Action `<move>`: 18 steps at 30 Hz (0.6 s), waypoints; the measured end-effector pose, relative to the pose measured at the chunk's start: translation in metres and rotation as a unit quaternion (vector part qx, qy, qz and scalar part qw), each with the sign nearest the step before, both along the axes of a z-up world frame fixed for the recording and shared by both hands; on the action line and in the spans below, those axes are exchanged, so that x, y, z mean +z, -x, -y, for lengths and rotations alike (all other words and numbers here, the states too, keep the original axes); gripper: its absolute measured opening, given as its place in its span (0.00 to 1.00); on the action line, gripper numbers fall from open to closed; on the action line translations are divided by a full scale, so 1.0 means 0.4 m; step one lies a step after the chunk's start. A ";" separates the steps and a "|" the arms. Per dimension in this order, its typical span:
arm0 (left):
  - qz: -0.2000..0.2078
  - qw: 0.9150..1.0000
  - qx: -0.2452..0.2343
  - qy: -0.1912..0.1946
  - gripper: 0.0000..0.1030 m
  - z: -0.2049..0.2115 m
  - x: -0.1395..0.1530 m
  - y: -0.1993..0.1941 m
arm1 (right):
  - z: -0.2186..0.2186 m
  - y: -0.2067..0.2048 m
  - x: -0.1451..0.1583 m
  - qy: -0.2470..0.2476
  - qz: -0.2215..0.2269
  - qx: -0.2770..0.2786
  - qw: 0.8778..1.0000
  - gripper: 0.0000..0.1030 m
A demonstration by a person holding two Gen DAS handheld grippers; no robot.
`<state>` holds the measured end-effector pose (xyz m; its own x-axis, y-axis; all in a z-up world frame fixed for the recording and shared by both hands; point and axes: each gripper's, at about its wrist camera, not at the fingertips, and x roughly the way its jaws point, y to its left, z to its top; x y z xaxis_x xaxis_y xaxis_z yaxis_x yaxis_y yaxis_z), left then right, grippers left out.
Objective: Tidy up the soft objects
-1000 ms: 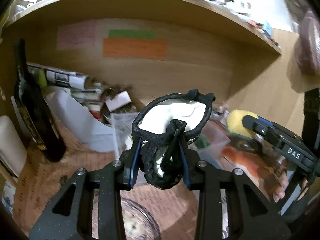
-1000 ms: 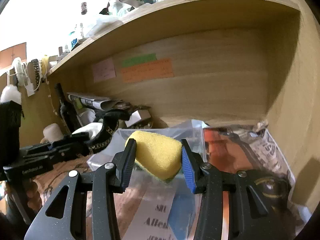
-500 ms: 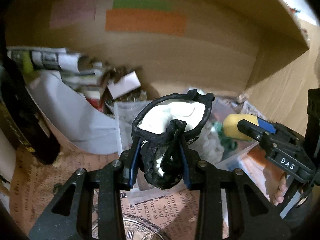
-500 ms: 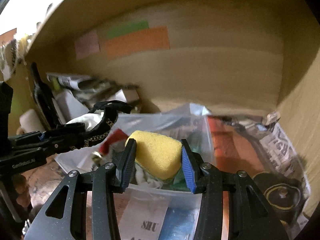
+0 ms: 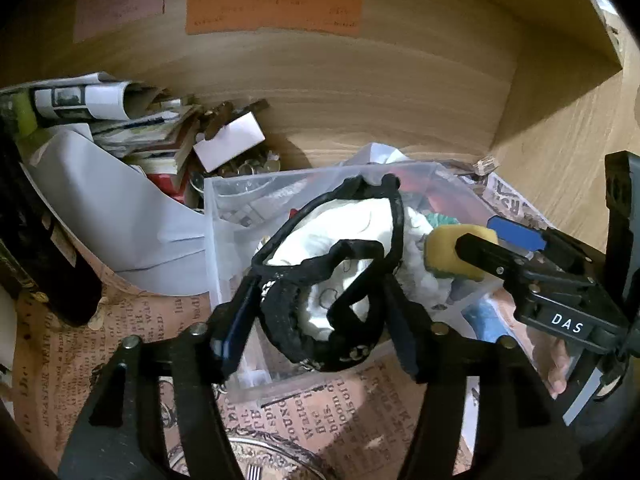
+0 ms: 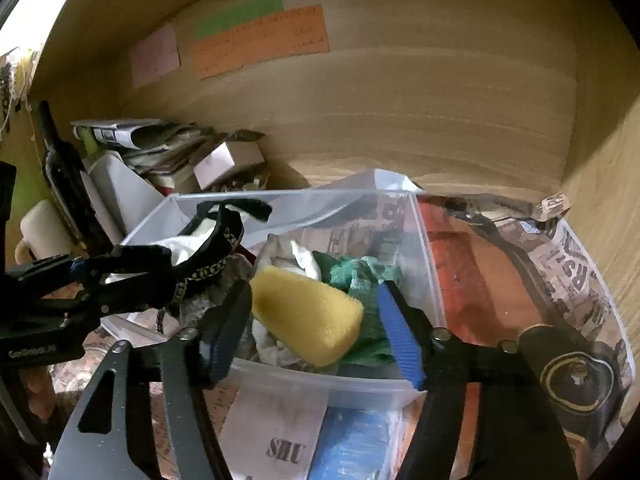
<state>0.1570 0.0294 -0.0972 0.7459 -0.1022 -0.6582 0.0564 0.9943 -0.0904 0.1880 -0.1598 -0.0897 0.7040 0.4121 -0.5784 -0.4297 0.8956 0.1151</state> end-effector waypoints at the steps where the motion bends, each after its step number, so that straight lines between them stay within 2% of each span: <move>1: 0.006 1.000 0.001 0.000 0.61 -0.002 0.008 0.010 | 0.001 0.002 0.006 -0.002 0.003 -0.001 1.000 0.63; 5: 0.030 1.000 -0.001 -0.001 0.62 -0.003 0.045 0.044 | 0.010 0.018 0.035 -0.014 0.016 -0.002 1.000 0.64; 11: 0.088 0.996 0.007 -0.014 0.63 0.001 0.125 0.115 | 0.026 0.079 0.110 -0.038 0.053 0.003 0.998 0.65; 18: 0.168 0.985 0.025 -0.027 0.69 0.010 0.209 0.217 | 0.028 0.179 0.202 -0.057 0.116 0.014 0.992 0.65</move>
